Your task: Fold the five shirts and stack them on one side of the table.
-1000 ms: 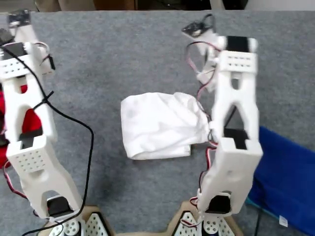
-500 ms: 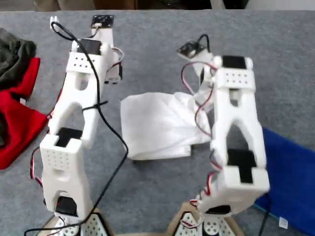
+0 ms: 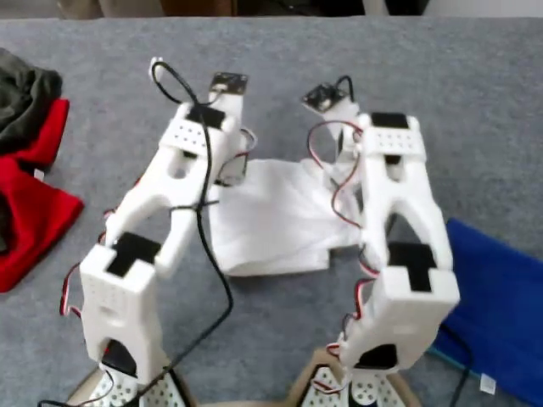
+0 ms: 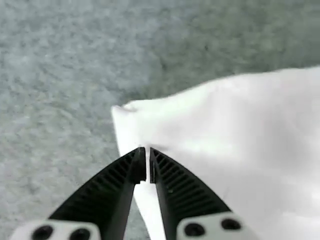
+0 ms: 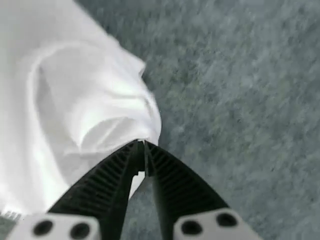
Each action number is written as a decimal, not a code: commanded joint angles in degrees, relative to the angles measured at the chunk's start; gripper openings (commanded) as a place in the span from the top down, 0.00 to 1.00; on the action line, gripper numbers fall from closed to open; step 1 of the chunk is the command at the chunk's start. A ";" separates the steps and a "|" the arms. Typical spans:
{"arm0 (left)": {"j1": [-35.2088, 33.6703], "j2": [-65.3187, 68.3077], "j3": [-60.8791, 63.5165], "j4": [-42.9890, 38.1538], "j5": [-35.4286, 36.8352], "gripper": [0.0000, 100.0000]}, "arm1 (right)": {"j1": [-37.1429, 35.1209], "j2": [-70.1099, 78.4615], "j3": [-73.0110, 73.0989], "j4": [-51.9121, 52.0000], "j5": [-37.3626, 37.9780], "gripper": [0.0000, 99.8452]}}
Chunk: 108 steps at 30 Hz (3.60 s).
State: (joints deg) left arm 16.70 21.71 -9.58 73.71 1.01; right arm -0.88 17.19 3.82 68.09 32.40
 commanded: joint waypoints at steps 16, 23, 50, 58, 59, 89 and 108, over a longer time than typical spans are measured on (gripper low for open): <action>13.98 -27.21 45.10 -18.55 1.85 0.97 | -4.35 9.01 -22.46 2.55 -3.52 0.99; 14.51 -27.82 45.54 -19.34 2.81 0.97 | -3.74 8.57 -25.45 11.16 -2.99 0.99; -5.89 -10.68 19.69 -22.59 3.43 0.97 | -4.44 -33.71 32.22 4.75 6.33 0.99; -4.48 -4.18 16.53 -22.59 3.43 0.97 | -8.31 -32.92 31.69 1.14 5.01 0.99; -4.22 -4.00 16.53 -22.59 3.43 0.97 | -9.36 -32.57 31.34 0.97 4.75 0.99; -6.68 -2.77 15.65 -21.10 0.62 0.97 | 0.84 -25.27 42.68 -5.45 16.70 0.99; -5.98 -18.68 6.07 1.93 0.53 0.97 | -9.10 -31.78 17.10 2.55 9.76 0.99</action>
State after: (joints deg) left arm 8.62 12.04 -2.46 71.34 1.98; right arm -7.47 -17.45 27.74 70.20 43.82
